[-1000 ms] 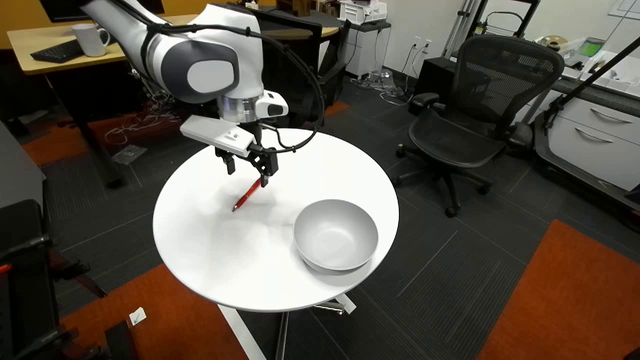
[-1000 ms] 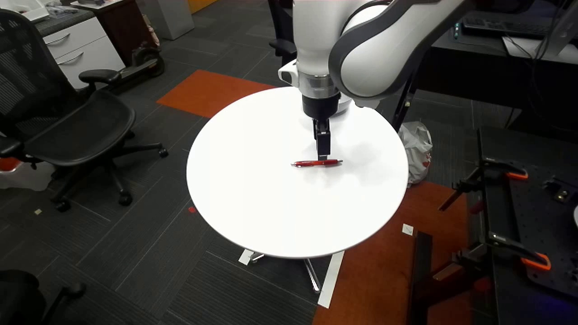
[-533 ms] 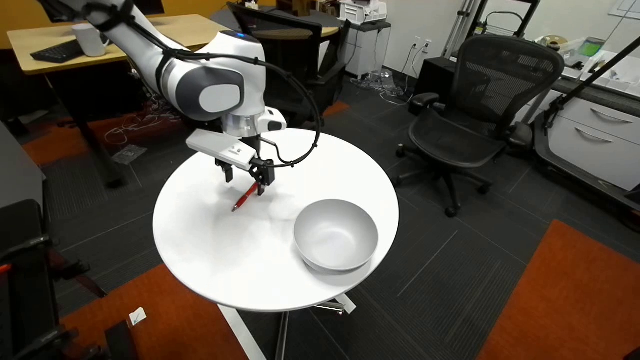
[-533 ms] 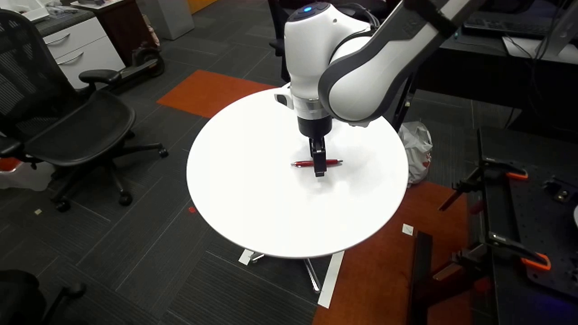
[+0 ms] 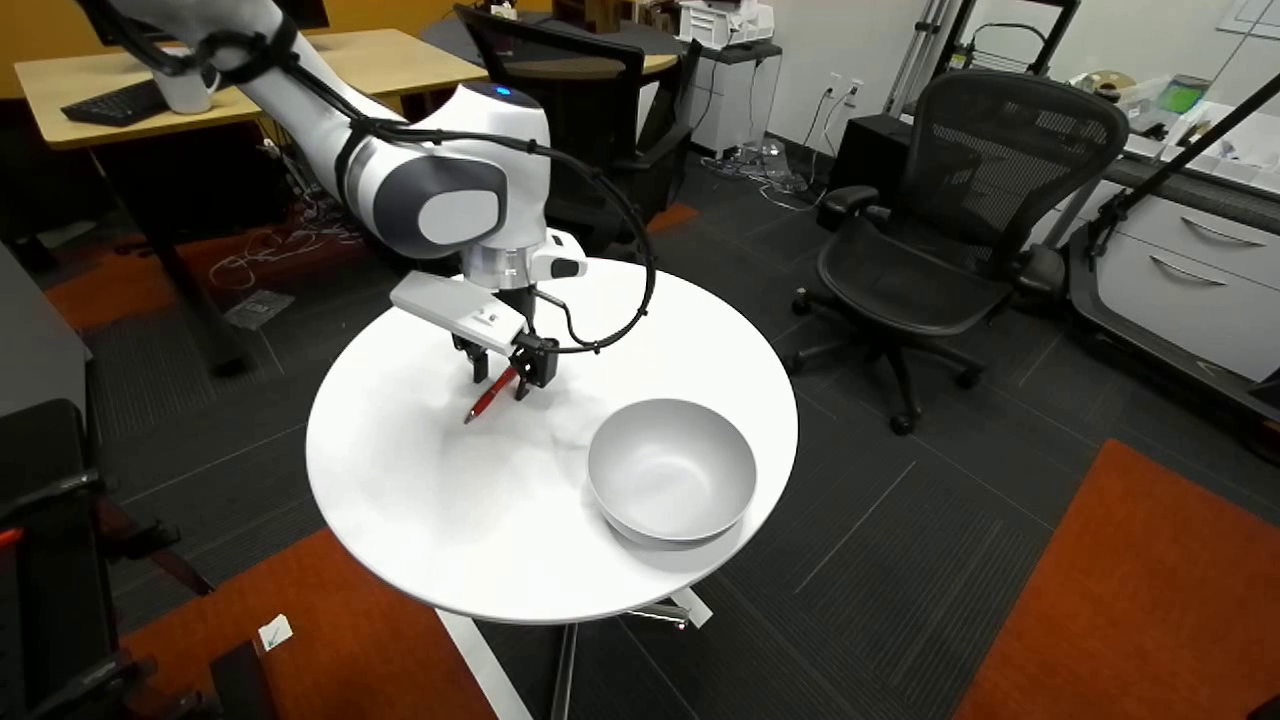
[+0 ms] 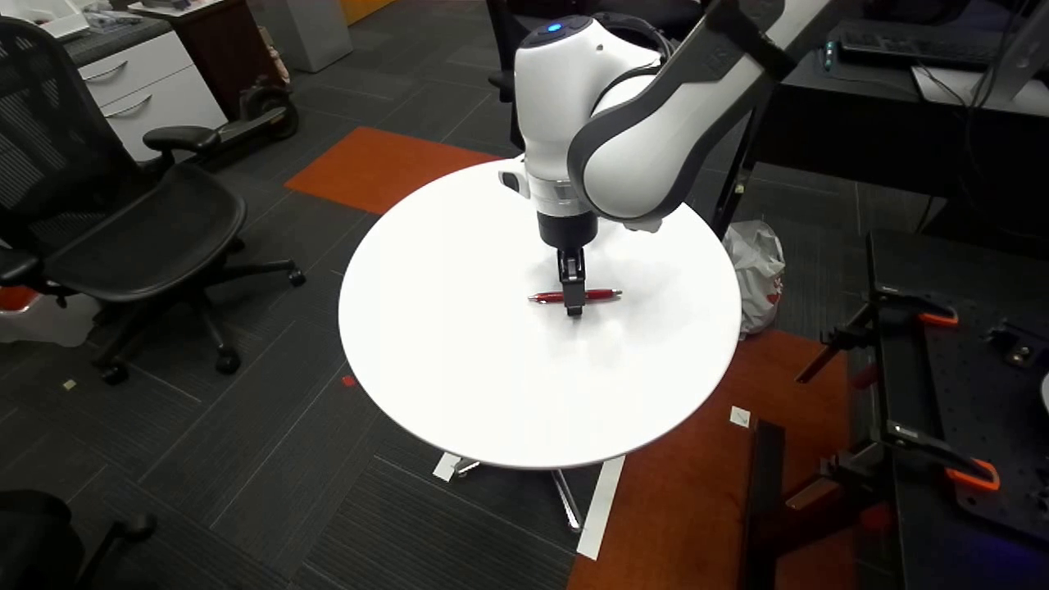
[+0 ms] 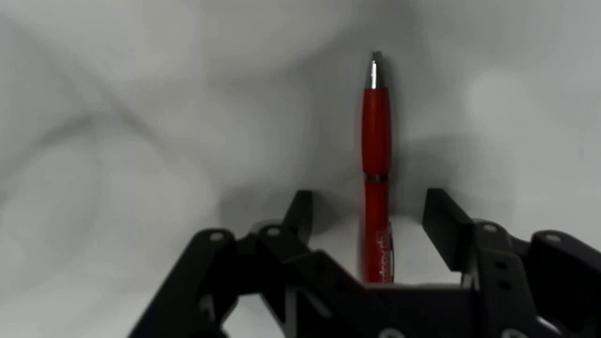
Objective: Take the pen from the table and place it in the white bowl
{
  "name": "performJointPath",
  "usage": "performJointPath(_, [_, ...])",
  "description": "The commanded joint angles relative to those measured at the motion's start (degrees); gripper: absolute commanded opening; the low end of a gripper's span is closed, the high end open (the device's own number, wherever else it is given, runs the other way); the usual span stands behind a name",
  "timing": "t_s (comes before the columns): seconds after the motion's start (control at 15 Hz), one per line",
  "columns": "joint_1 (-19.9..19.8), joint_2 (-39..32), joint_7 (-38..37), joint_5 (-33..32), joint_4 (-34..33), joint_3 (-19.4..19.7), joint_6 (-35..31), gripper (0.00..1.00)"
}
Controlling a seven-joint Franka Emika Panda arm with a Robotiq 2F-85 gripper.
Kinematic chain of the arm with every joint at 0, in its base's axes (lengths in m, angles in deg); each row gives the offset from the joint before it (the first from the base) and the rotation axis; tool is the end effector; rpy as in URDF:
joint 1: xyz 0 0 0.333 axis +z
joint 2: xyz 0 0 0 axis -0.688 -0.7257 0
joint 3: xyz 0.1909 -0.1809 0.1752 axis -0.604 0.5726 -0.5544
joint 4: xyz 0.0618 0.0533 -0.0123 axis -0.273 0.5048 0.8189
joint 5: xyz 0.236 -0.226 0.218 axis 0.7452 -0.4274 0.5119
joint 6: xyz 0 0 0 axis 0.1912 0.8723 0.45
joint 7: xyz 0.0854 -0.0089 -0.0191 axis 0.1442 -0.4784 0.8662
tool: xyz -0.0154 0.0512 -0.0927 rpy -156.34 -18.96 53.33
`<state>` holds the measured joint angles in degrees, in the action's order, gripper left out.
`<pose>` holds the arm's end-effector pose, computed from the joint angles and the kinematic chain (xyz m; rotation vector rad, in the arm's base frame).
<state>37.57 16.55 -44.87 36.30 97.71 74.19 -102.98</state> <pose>0.6103 -0.0039 0.1216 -3.0366 -0.6388 0.1322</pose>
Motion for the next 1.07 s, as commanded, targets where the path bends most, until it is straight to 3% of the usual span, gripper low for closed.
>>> performJointPath(0.0, [-2.0, -0.5, 2.1, 1.9, -2.1, -1.1, 1.3, 0.35])
performJointPath(0.33, [-3.0, -0.1, 1.8, 2.9, -3.1, -1.0, 2.0, 0.01])
performJointPath(0.73, [-1.5, 8.0, -6.1, 6.1, 1.5, 0.6, 0.1, 0.04])
performJointPath(1.0, [1.3, 15.7, -17.2, 4.3, 4.1, 5.5, -0.7, 0.04])
